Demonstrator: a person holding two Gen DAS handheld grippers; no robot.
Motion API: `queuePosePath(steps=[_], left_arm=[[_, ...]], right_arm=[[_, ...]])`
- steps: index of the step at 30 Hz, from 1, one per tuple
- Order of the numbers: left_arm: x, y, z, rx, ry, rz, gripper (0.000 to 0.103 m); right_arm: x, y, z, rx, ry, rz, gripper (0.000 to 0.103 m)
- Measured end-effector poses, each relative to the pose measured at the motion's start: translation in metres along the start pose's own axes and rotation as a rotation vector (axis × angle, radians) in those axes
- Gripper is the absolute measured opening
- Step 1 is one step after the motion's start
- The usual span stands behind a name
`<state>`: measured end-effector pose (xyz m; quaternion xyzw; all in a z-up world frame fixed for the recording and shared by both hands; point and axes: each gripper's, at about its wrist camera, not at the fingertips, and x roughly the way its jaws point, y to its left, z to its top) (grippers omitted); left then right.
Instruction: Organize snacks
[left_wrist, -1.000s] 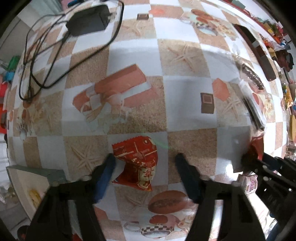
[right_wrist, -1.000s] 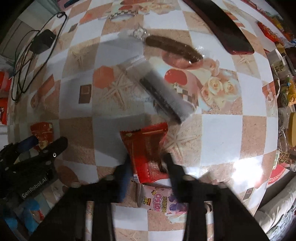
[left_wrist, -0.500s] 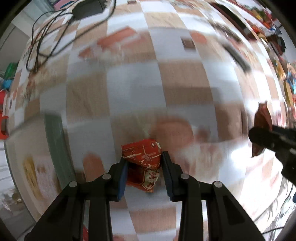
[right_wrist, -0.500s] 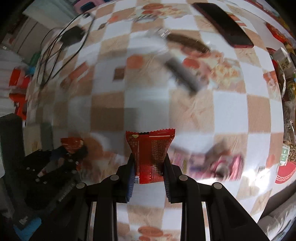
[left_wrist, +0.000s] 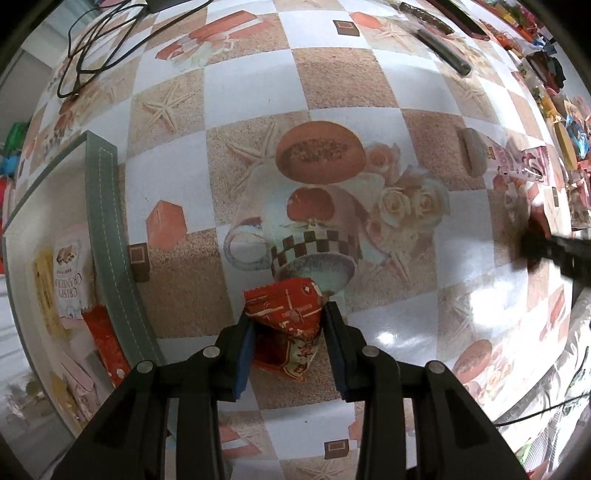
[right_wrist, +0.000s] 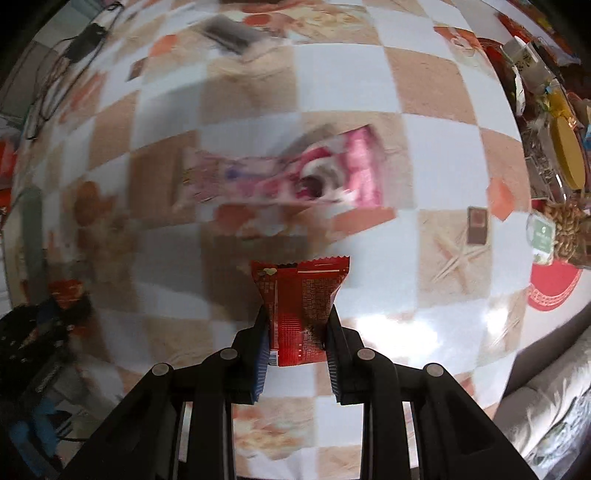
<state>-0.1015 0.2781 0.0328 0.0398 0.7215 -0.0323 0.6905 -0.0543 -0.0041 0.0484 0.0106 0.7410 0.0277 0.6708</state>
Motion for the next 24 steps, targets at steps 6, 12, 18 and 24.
queuePosePath(steps=[6,12,18,24], left_arm=[[0.007,0.008,0.015,-0.010,0.007,0.003,0.040],[0.005,0.007,0.015,-0.031,0.011,0.006,0.040],[0.008,0.009,0.018,-0.021,0.008,0.007,0.040],[0.007,0.008,0.017,-0.001,0.004,0.010,0.040]], right_arm=[[-0.011,0.010,0.064,-0.057,-0.077,-0.003,0.028],[-0.049,0.022,0.120,-0.032,-0.189,0.072,0.028],[-0.052,0.017,0.066,-0.095,-0.149,0.053,0.028],[-0.028,0.015,0.019,-0.105,-0.061,0.060,0.028]])
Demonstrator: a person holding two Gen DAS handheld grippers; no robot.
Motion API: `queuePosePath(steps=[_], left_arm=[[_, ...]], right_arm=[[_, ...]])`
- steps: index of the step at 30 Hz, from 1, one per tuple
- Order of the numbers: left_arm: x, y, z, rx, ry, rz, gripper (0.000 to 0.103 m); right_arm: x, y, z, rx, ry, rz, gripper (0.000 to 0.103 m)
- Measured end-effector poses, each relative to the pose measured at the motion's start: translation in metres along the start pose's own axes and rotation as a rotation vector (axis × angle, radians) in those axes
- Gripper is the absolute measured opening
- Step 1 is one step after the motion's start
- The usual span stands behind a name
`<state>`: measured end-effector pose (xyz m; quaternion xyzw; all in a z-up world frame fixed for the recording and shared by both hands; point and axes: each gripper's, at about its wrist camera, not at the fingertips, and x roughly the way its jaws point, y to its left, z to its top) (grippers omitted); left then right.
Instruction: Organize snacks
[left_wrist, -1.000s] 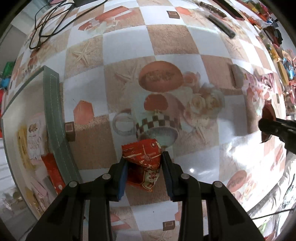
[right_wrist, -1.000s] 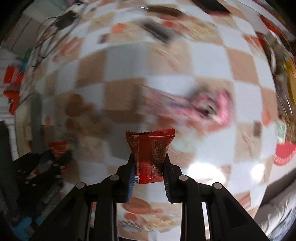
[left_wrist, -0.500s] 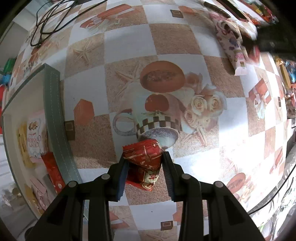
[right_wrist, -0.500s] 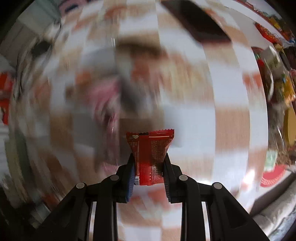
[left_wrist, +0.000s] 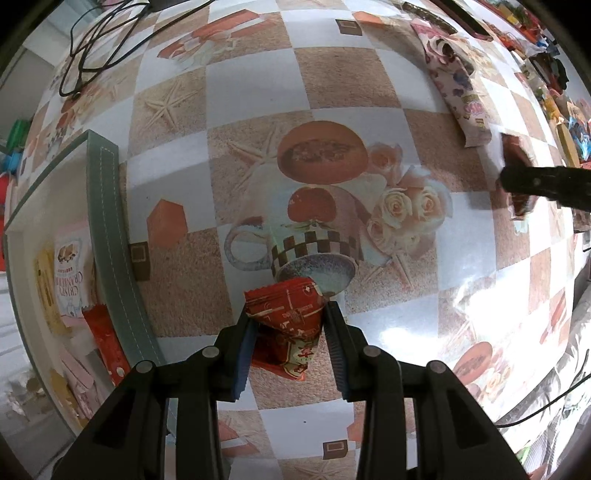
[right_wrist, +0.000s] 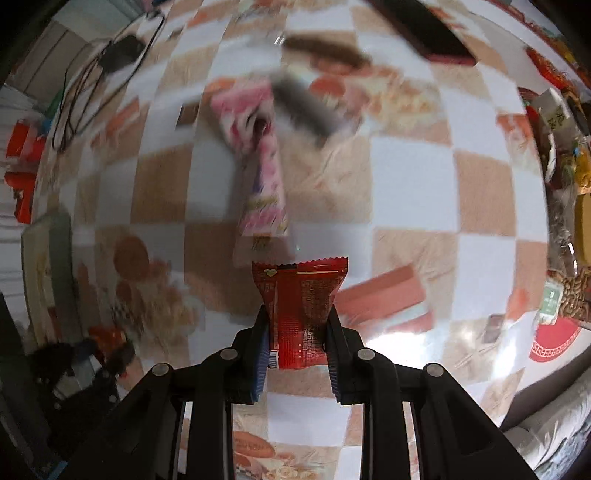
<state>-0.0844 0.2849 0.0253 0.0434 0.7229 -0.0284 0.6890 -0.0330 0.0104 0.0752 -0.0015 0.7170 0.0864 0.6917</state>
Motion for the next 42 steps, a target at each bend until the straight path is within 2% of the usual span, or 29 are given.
queuePosePath(steps=[4,8,11,14,17,18,24,33,41,42], left_arm=[[0.000,0.000,-0.001,-0.003,-0.001,0.004,0.040],[0.001,0.000,0.001,-0.012,0.000,0.003,0.040],[0.000,0.001,0.001,-0.015,-0.006,0.001,0.040],[0.000,0.001,0.001,-0.019,-0.006,0.003,0.040],[0.000,0.002,0.001,-0.019,-0.008,-0.001,0.040],[0.000,0.002,0.001,-0.015,-0.010,0.001,0.040],[-0.001,0.003,0.001,-0.011,-0.014,0.003,0.040],[0.000,0.000,-0.002,-0.006,-0.025,0.009,0.040],[-0.004,0.001,-0.007,0.002,-0.021,-0.028,0.037],[-0.008,0.002,-0.009,-0.001,-0.030,-0.035,0.037]], right_arm=[[0.010,0.006,0.019,-0.006,0.001,0.007,0.028],[0.001,0.000,0.058,0.018,-0.069,-0.014,0.028],[-0.018,-0.006,0.067,0.042,-0.110,0.005,0.028],[-0.031,-0.004,0.046,0.004,-0.110,0.012,0.028],[-0.025,0.008,0.002,-0.052,-0.073,0.001,0.028],[-0.027,0.008,0.005,-0.055,-0.062,0.004,0.028],[-0.021,0.004,-0.049,-0.020,0.001,0.036,0.028],[-0.018,0.017,-0.113,0.003,0.028,0.029,0.028],[-0.019,0.022,-0.132,0.015,0.034,0.027,0.028],[-0.024,0.016,-0.122,0.016,0.035,0.028,0.028]])
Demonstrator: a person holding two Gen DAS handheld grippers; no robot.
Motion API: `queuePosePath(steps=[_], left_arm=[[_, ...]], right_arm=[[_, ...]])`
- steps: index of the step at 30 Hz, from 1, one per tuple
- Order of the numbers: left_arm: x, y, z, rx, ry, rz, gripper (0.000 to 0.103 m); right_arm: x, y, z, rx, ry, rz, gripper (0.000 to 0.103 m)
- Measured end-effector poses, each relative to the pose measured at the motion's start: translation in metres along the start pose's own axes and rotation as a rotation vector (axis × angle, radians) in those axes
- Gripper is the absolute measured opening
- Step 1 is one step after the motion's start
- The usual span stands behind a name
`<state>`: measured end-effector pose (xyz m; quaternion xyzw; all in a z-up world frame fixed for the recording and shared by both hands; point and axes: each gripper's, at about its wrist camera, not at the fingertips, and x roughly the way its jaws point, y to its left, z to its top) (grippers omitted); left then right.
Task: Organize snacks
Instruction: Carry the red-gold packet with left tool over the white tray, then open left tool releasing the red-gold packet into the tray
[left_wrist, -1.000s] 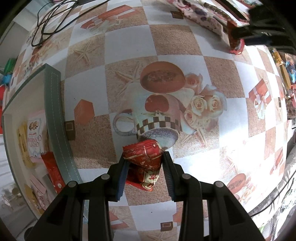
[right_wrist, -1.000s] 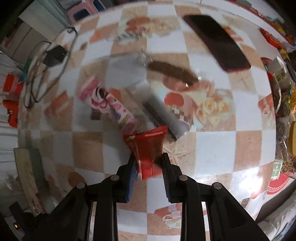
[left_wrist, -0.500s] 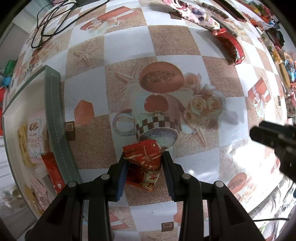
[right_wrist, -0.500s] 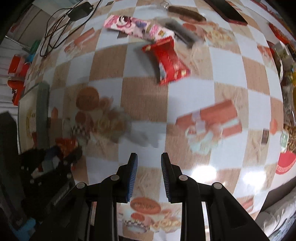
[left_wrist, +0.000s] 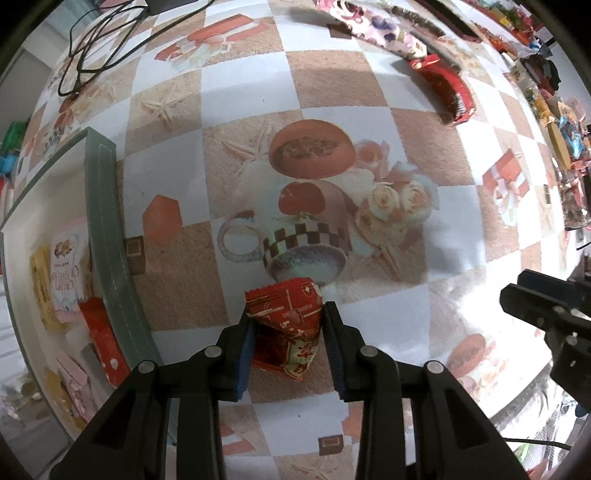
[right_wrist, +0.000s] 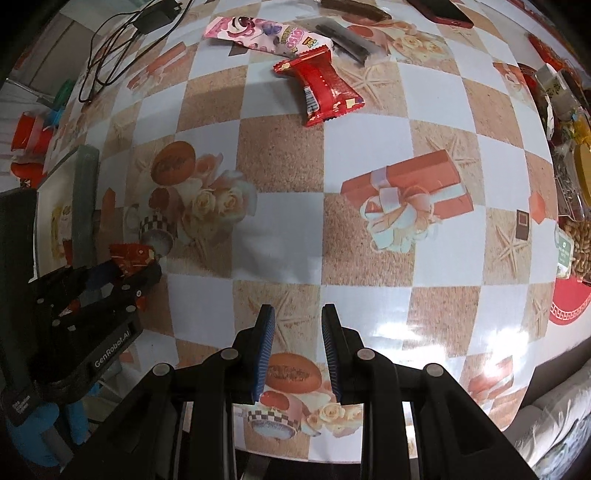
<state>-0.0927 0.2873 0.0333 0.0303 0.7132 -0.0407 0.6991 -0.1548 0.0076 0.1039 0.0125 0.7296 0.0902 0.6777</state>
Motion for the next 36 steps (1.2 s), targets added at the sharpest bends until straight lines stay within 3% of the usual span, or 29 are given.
queuePosePath(steps=[8,13,19,28,29,30,31,33,36], left_arm=[[-0.051,0.018,-0.013,-0.045,-0.111,-0.039,0.037],[-0.083,0.054,-0.030,-0.126,-0.176,-0.040,0.037],[-0.093,0.112,-0.048,-0.238,-0.181,-0.002,0.037],[-0.072,0.177,-0.089,-0.374,-0.109,0.030,0.039],[-0.071,0.182,-0.093,-0.387,-0.108,0.028,0.041],[-0.069,0.185,-0.095,-0.399,-0.110,0.022,0.051],[-0.068,0.189,-0.097,-0.412,-0.115,0.018,0.068],[-0.070,0.196,-0.102,-0.439,-0.135,0.026,0.081],[-0.068,0.200,-0.105,-0.437,-0.113,0.050,0.081]], right_arm=[[-0.019,0.038,0.012,-0.059,-0.043,0.010,0.028],[-0.029,0.075,0.025,-0.127,-0.071,0.028,0.028],[-0.025,0.145,0.038,-0.253,-0.081,0.059,0.028],[-0.003,0.244,0.042,-0.407,-0.027,0.100,0.028],[0.001,0.252,0.043,-0.415,-0.016,0.104,0.028],[0.005,0.260,0.043,-0.423,-0.004,0.110,0.028],[0.008,0.267,0.044,-0.429,0.007,0.116,0.028],[0.014,0.279,0.046,-0.445,0.021,0.118,0.029],[0.020,0.293,0.048,-0.469,0.040,0.108,0.029]])
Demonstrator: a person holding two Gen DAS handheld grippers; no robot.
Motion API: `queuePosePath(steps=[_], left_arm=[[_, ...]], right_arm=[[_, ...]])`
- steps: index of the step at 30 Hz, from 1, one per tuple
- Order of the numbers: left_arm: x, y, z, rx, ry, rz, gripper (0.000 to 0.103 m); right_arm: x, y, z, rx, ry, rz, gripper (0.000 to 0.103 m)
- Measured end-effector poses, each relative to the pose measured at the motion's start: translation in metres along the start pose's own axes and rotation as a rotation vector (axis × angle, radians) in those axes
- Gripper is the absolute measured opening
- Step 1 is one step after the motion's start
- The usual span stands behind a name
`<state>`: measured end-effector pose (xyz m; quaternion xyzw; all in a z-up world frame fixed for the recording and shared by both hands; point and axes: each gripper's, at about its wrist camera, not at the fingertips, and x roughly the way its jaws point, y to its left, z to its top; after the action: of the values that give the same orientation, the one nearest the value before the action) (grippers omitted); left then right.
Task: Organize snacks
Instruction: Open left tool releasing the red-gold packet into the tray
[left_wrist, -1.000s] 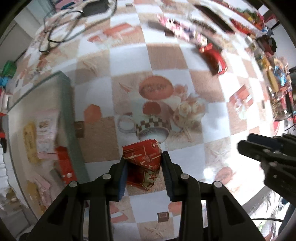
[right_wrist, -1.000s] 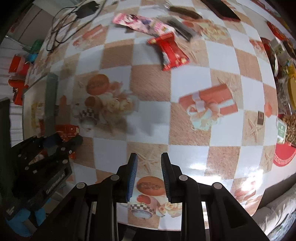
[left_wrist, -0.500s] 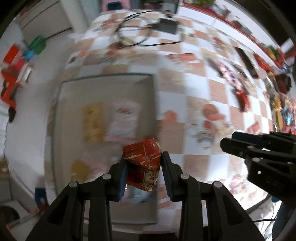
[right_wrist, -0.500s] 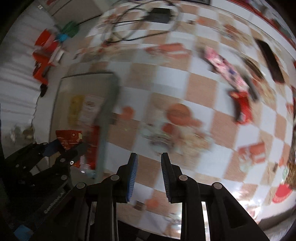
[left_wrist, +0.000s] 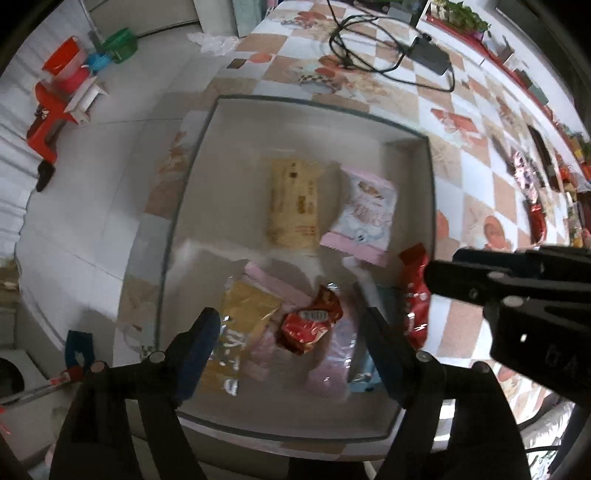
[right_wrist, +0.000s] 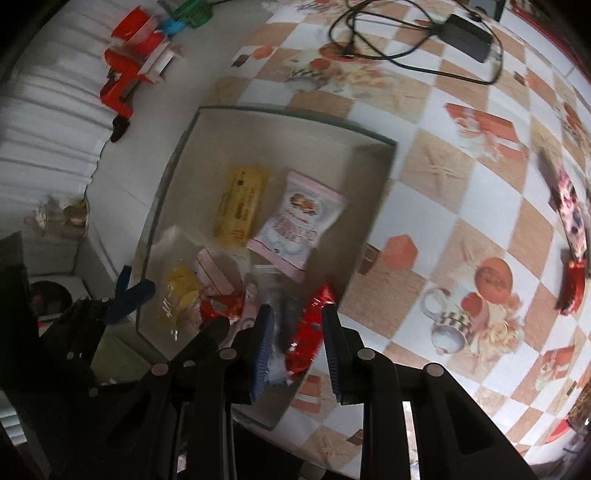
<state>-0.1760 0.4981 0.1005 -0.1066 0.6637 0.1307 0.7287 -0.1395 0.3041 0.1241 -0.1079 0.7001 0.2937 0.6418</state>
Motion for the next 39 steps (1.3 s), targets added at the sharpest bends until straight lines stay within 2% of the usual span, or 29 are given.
queuePosePath(steps=[4,5,6,7,8,14,15,24,39], left_arm=[[0.006,0.006,0.001,-0.025,0.021,0.032,0.089],[0.005,0.007,0.001,-0.031,0.016,0.030,0.090],[0.004,0.009,0.001,-0.039,0.011,0.022,0.090],[0.004,0.010,0.001,-0.045,0.007,0.015,0.090],[0.002,0.011,0.001,-0.051,-0.001,0.015,0.090],[0.004,0.015,0.004,-0.073,0.034,0.003,0.090],[0.004,0.015,0.004,-0.072,0.036,0.016,0.090],[0.005,0.017,-0.001,-0.061,0.040,0.057,0.090],[-0.008,0.030,-0.003,-0.069,0.018,0.059,0.090]], right_arm=[[0.003,0.007,0.005,-0.010,0.012,-0.019,0.029],[0.002,0.008,0.006,-0.012,0.012,-0.027,0.037],[0.002,0.008,0.007,-0.014,0.011,-0.030,0.064],[0.001,0.009,0.007,-0.014,0.006,-0.035,0.077],[-0.001,0.009,0.006,-0.013,-0.005,-0.039,0.086],[-0.004,0.013,0.007,-0.020,-0.013,-0.073,0.088],[-0.005,0.013,0.007,-0.020,-0.016,-0.080,0.103],[-0.017,0.018,0.007,-0.059,-0.040,-0.117,0.103],[-0.038,0.013,0.010,-0.068,-0.074,-0.147,0.103]])
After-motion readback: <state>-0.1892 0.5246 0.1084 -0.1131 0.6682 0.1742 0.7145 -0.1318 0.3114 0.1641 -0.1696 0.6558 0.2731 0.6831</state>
